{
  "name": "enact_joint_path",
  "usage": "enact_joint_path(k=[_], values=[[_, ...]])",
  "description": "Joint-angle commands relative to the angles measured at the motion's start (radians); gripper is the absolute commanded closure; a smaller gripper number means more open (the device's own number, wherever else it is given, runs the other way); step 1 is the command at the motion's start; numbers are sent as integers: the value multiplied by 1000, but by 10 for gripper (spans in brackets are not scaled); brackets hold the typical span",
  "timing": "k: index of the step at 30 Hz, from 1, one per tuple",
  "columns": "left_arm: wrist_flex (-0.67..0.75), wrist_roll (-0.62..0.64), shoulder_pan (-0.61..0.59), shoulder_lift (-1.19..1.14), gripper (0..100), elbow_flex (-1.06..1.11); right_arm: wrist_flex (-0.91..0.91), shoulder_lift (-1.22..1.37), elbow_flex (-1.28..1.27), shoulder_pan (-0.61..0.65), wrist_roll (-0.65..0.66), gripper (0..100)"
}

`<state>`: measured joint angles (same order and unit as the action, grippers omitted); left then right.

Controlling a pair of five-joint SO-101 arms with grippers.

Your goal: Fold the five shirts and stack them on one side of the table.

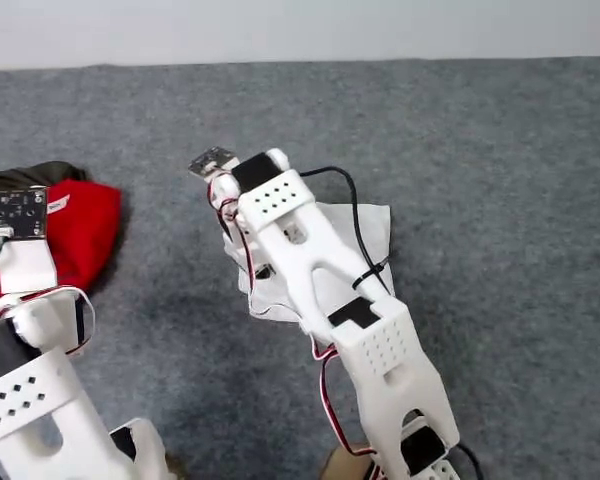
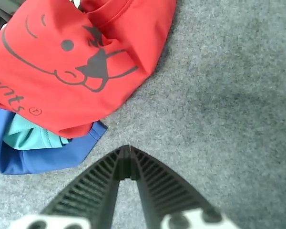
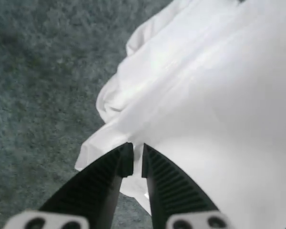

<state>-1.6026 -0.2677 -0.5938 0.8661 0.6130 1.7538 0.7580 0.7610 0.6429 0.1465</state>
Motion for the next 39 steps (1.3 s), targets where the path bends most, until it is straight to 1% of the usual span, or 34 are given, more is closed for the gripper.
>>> enact_joint_path(k=[1,10,13,17,20,30,35,37,39], values=[[21,-9,2,15,996,-5,44,-16,43,-21,48,989],[35,-11,2,15,996,-5,45,-73,26,-2,68,990],[35,-11,2,15,996,-5,45,-142,-58,35,101,990],[51,-11,3,12,996,-2,44,-234,-175,90,103,990],[64,-11,3,12,996,-4,44,-274,-207,111,103,990],[63,-11,3,11,996,-1,33,-277,-207,114,98,985],[63,-11,3,15,996,33,28,-236,-176,104,77,891],[63,-11,3,15,996,39,27,-209,-129,94,48,888],[63,-11,3,15,996,39,31,-177,-77,85,46,888]])
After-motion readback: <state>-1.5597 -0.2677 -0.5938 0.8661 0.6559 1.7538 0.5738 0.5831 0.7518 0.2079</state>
